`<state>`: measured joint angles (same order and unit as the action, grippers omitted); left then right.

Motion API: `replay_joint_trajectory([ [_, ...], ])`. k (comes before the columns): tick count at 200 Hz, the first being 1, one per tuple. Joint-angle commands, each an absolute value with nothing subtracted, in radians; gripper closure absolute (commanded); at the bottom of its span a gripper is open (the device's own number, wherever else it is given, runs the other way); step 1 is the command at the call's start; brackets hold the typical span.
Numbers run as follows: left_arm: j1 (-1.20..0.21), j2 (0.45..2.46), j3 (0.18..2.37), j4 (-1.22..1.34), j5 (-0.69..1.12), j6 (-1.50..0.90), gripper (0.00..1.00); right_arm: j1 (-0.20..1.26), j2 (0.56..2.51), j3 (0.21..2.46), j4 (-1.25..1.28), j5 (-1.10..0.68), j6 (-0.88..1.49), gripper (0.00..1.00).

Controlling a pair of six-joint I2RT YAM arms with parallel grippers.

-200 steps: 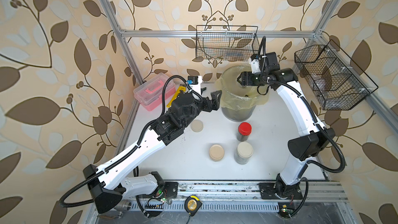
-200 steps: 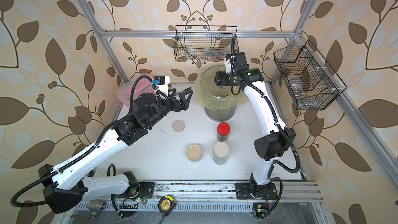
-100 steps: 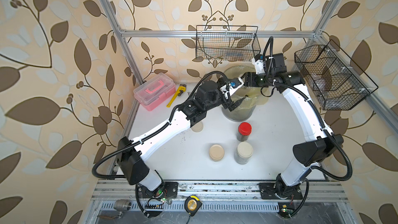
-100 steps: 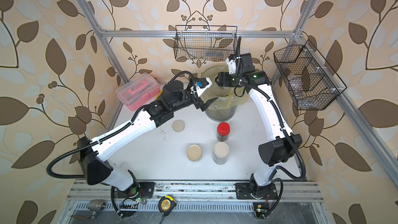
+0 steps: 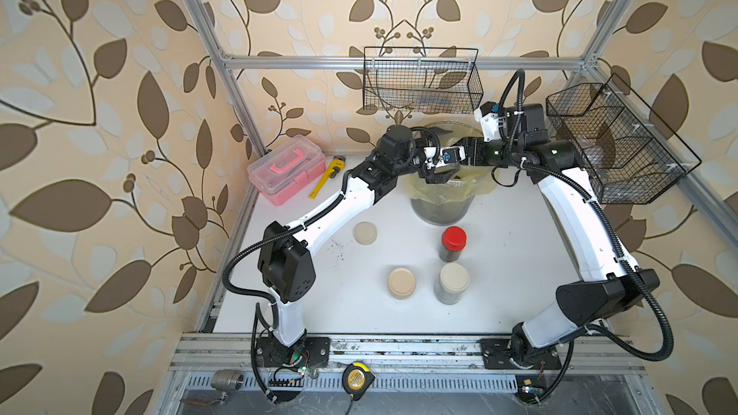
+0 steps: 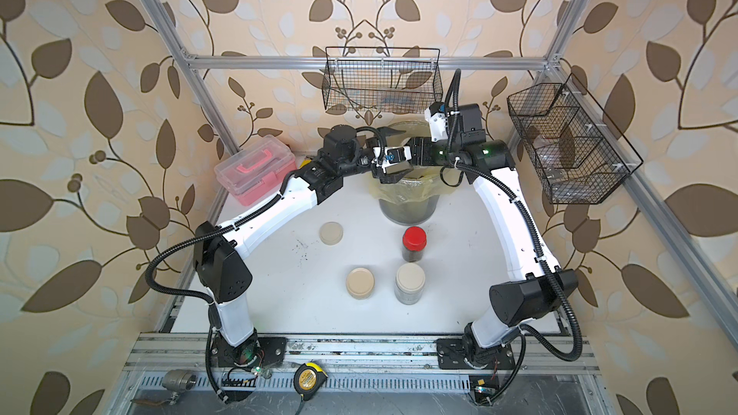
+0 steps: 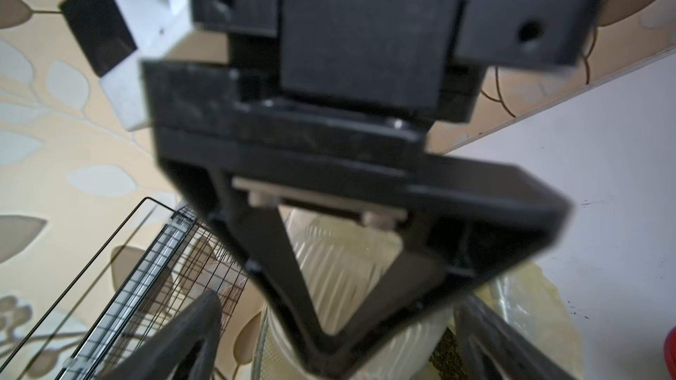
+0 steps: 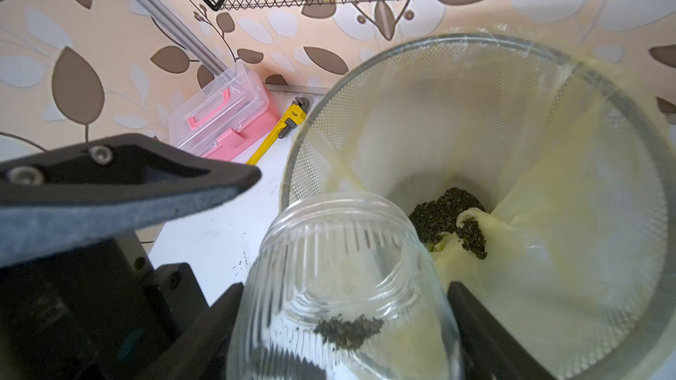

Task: Empty moldy tea leaves from jars
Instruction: Pour the moldy tea leaves from the jar into the trash bin.

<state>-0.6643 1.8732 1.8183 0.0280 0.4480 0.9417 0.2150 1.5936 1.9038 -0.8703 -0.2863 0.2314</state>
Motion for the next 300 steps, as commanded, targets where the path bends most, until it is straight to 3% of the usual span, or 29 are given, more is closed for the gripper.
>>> replay_joint_trajectory([
  [1,-0.663,1.901,1.917,0.071,0.472,0.953,0.01,0.216,1.555,1.881,-0.821,-0.388,0.215,0.69],
  [37,-0.663,1.948,1.984,0.046,0.468,0.901,0.02,0.214,1.558,1.869,-0.803,-0.406,0.220,0.69],
  [92,-0.662,1.966,1.976,0.150,0.394,0.759,0.13,0.209,1.557,1.863,-0.765,-0.418,0.252,0.69],
  [129,-0.657,1.979,1.990,0.189,0.334,0.567,0.04,0.210,1.530,1.786,-0.644,-0.456,0.334,0.70],
  [180,-0.658,2.026,2.097,0.134,0.315,0.332,0.05,0.209,1.511,1.714,-0.536,-0.453,0.415,0.72],
  [244,-0.658,1.991,2.057,0.117,0.301,0.351,0.01,0.204,1.532,1.770,-0.660,-0.328,0.329,0.73],
  [300,-0.658,1.848,1.796,0.161,0.356,0.539,0.01,0.201,1.584,1.876,-0.816,-0.166,0.222,0.74],
])
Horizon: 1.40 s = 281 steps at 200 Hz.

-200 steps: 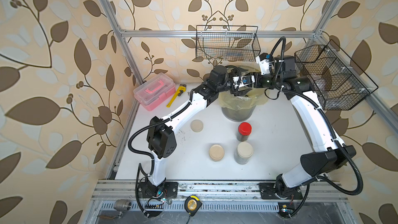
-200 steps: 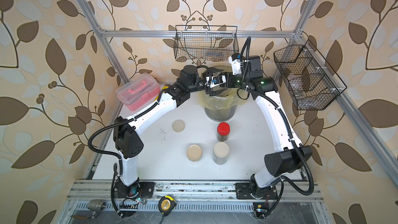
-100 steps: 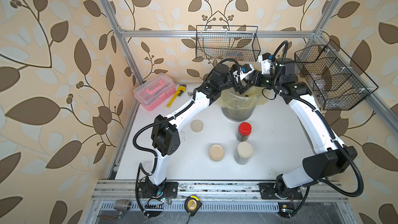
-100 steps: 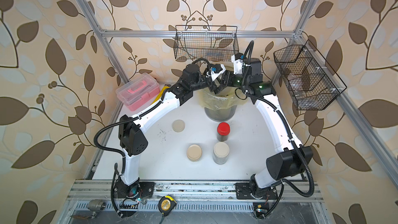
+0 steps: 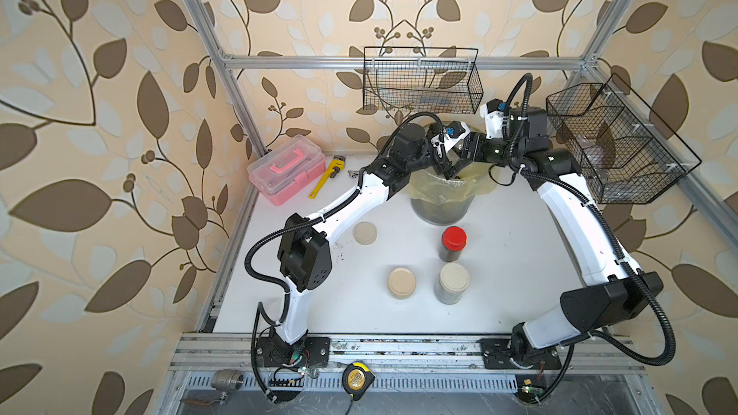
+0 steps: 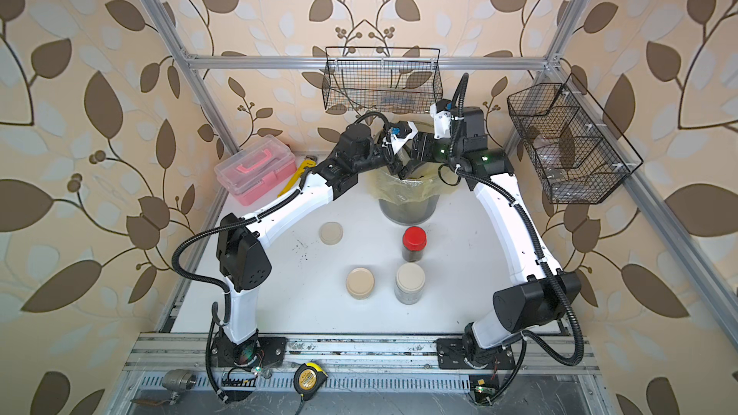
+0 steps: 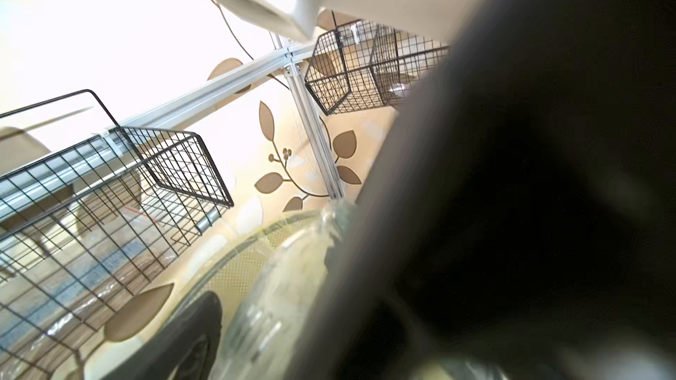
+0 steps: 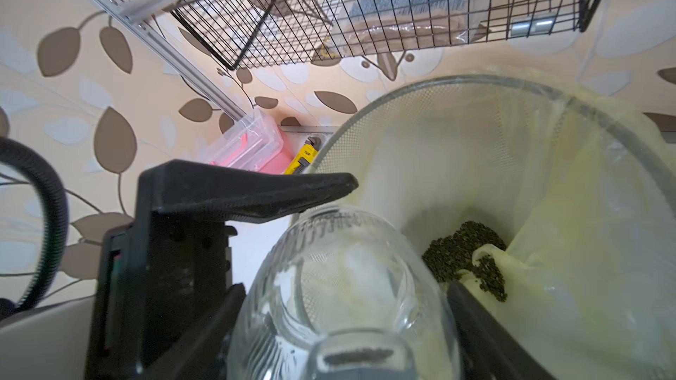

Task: Empty moldy tea leaves from jars
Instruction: Pour the moldy tea leaves from the jar into the trash bin.

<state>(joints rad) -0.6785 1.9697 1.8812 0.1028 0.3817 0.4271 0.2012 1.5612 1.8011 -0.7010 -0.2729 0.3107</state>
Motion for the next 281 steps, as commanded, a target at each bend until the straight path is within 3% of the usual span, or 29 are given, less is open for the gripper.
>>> replay_joint_trajectory([
  [1,-0.658,1.844,1.789,0.162,0.357,0.543,0.01,0.201,1.585,1.877,-0.818,-0.164,0.220,0.74],
  [41,-0.658,1.710,1.601,0.198,0.329,0.604,0.01,0.248,1.719,2.022,-1.011,0.042,0.121,0.75],
  [116,-0.659,1.539,1.396,0.289,0.273,0.495,0.01,0.378,2.039,2.491,-1.342,0.442,0.056,0.76],
  [134,-0.658,1.524,1.378,0.309,0.266,0.481,0.01,0.411,2.060,2.498,-1.352,0.588,0.036,0.76],
  [159,-0.658,1.518,1.371,0.320,0.271,0.467,0.01,0.429,2.046,2.469,-1.331,0.653,0.018,0.76],
  [188,-0.658,1.519,1.369,0.336,0.284,0.448,0.01,0.404,2.032,2.469,-1.331,0.463,0.031,0.76],
  [211,-0.658,1.519,1.360,0.355,0.293,0.445,0.01,0.395,2.013,2.456,-1.314,0.415,0.037,0.76],
  [229,-0.658,1.521,1.352,0.370,0.298,0.443,0.01,0.354,1.995,2.475,-1.304,0.139,0.062,0.76],
  [272,-0.661,1.519,1.337,0.407,0.311,0.397,0.01,0.238,1.829,2.193,-0.986,-0.212,0.231,0.77],
  [281,-0.661,1.519,1.334,0.411,0.310,0.389,0.01,0.234,1.798,2.128,-0.930,-0.173,0.260,0.80],
])
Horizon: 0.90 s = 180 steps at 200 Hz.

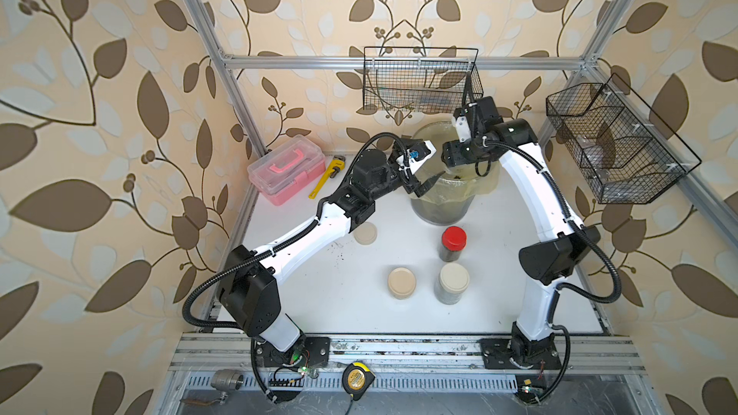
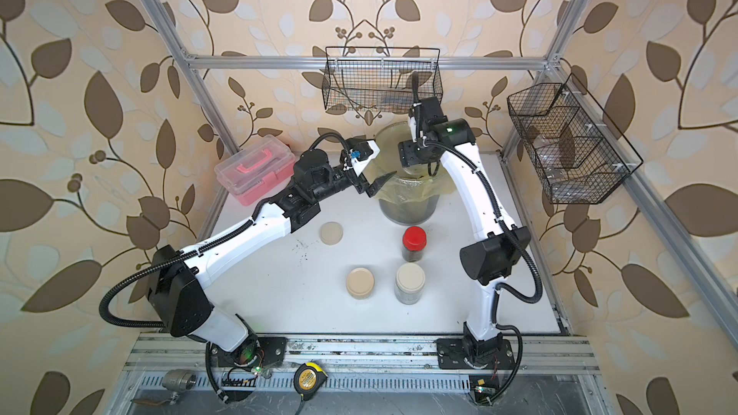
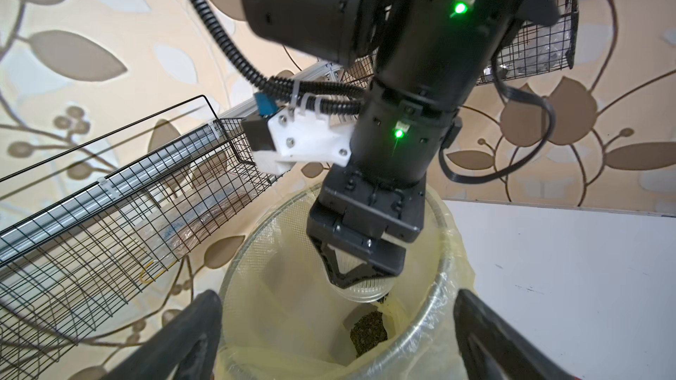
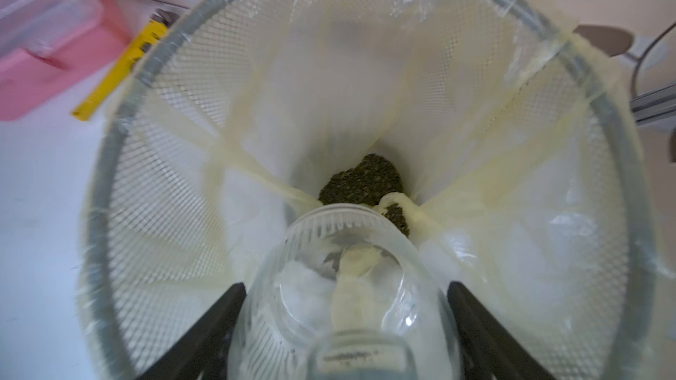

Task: Empty moldy tea leaves from jars
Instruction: Pour the moldy tea leaves from the jar into the trash bin.

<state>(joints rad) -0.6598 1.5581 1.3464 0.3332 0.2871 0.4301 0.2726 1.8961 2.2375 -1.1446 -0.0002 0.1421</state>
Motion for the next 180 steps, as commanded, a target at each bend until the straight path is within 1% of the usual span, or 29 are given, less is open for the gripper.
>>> replay_joint_trajectory([
  [1,-0.662,1.518,1.333,0.411,0.309,0.389,0.01,0.235,1.795,2.125,-0.929,-0.158,0.259,0.80],
  [12,-0.661,1.520,1.334,0.408,0.305,0.385,0.01,0.277,1.798,2.138,-0.964,0.030,0.212,0.80],
  [20,-0.661,1.522,1.335,0.402,0.304,0.385,0.01,0.296,1.825,2.179,-1.014,0.112,0.187,0.79],
  [28,-0.661,1.523,1.337,0.400,0.305,0.382,0.01,0.301,1.857,2.222,-1.063,0.146,0.175,0.79],
  [45,-0.661,1.531,1.343,0.400,0.306,0.376,0.01,0.303,1.894,2.277,-1.119,0.158,0.168,0.78],
  [51,-0.662,1.534,1.344,0.400,0.305,0.374,0.01,0.301,1.886,2.268,-1.107,0.135,0.170,0.78],
  [68,-0.661,1.538,1.347,0.402,0.305,0.373,0.01,0.266,1.825,2.177,-0.989,-0.093,0.211,0.77],
  [75,-0.661,1.541,1.351,0.403,0.303,0.373,0.01,0.252,1.811,2.148,-0.955,-0.143,0.233,0.77],
  [82,-0.661,1.545,1.355,0.402,0.304,0.373,0.01,0.248,1.807,2.145,-0.948,-0.144,0.241,0.77],
  [98,-0.661,1.552,1.362,0.408,0.305,0.376,0.01,0.260,1.820,2.178,-0.983,-0.036,0.220,0.77],
  [105,-0.661,1.558,1.361,0.416,0.305,0.386,0.01,0.261,1.817,2.179,-0.987,-0.033,0.211,0.77],
  [118,-0.661,1.568,1.360,0.433,0.307,0.419,0.01,0.245,1.787,2.142,-0.946,-0.143,0.229,0.76],
  [134,-0.661,1.589,1.364,0.478,0.309,0.459,0.01,0.218,1.727,2.058,-0.837,-0.265,0.276,0.76],
  [160,-0.658,1.638,1.402,0.548,0.393,0.540,0.01,0.175,1.649,1.962,-0.724,-0.383,0.344,0.76],
  [180,-0.651,1.693,1.499,0.500,0.428,0.589,0.01,0.153,1.610,1.923,-0.701,-0.408,0.362,0.76],
])
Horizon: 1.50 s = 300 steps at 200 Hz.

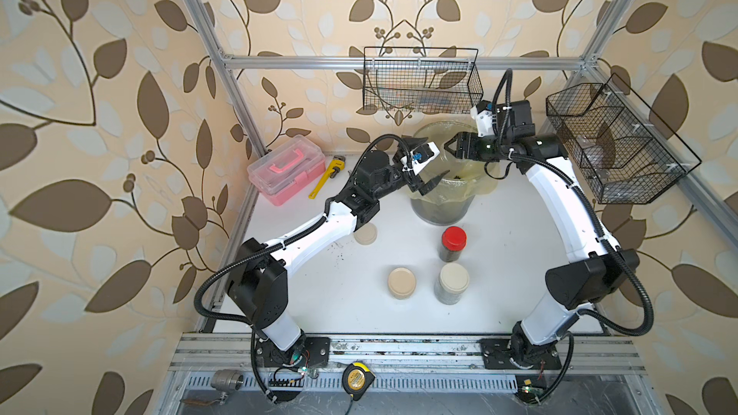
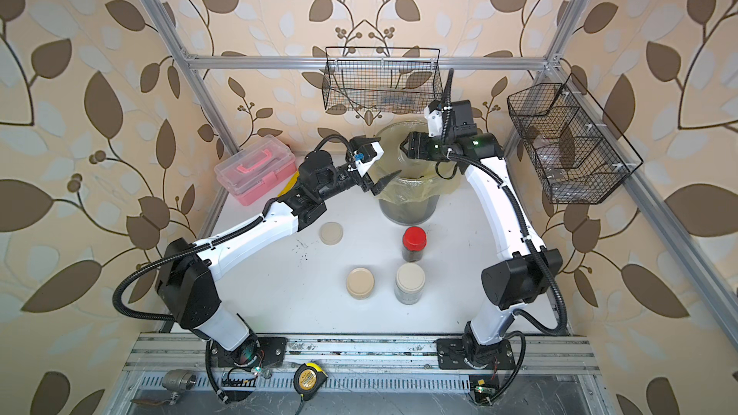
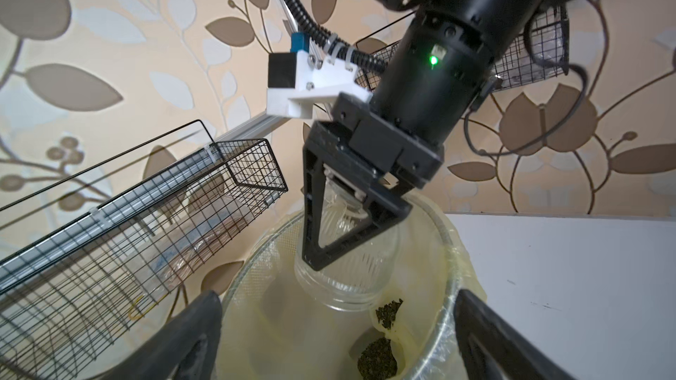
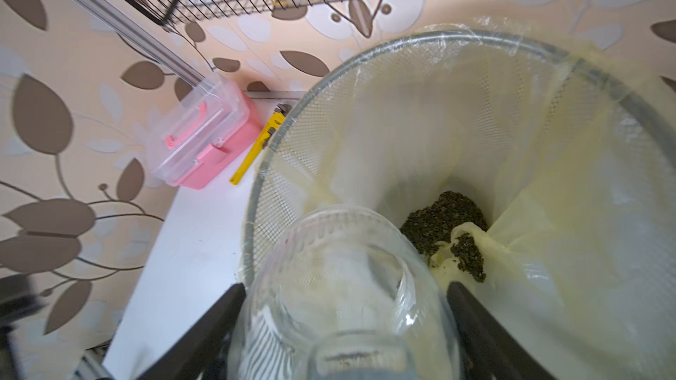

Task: Empty moldy tea leaves from jars
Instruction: Pour the moldy tea leaves from the jar into the trash bin.

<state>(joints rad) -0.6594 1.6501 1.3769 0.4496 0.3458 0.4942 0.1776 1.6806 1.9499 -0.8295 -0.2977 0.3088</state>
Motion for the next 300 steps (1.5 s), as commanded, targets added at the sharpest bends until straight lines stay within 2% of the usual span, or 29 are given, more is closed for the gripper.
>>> replay_joint_trajectory([
  [1,-0.650,1.696,1.504,0.496,0.430,0.592,0.01,0.153,1.607,1.922,-0.701,-0.408,0.362,0.76],
  [66,-0.644,1.853,1.762,0.363,0.588,0.675,0.01,0.146,1.513,1.822,-0.645,-0.487,0.382,0.76],
  [98,-0.644,1.900,1.821,0.359,0.584,0.657,0.01,0.147,1.499,1.813,-0.642,-0.487,0.385,0.76],
  [136,-0.644,1.940,1.840,0.394,0.535,0.522,0.05,0.149,1.498,1.781,-0.614,-0.495,0.393,0.77],
  [167,-0.644,1.941,1.820,0.382,0.489,0.456,0.17,0.149,1.498,1.781,-0.616,-0.486,0.388,0.77],
  [185,-0.644,1.948,1.831,0.365,0.457,0.365,0.21,0.151,1.500,1.786,-0.614,-0.485,0.388,0.77],
  [229,-0.644,1.969,1.868,0.344,0.400,0.116,0.21,0.170,1.515,1.814,-0.628,-0.435,0.378,0.78],
  [243,-0.645,1.974,1.876,0.340,0.406,0.089,0.16,0.186,1.538,1.848,-0.666,-0.394,0.358,0.78],
  [265,-0.645,1.955,1.839,0.354,0.416,0.130,0.02,0.208,1.571,1.905,-0.736,-0.302,0.306,0.78],
  [273,-0.644,1.938,1.810,0.363,0.417,0.169,0.01,0.224,1.583,1.931,-0.777,-0.211,0.268,0.78],
  [291,-0.645,1.881,1.722,0.374,0.412,0.273,0.01,0.294,1.625,2.006,-0.886,0.139,0.163,0.79],
  [300,-0.643,1.849,1.676,0.376,0.407,0.318,0.01,0.322,1.648,2.034,-0.927,0.255,0.121,0.79],
])
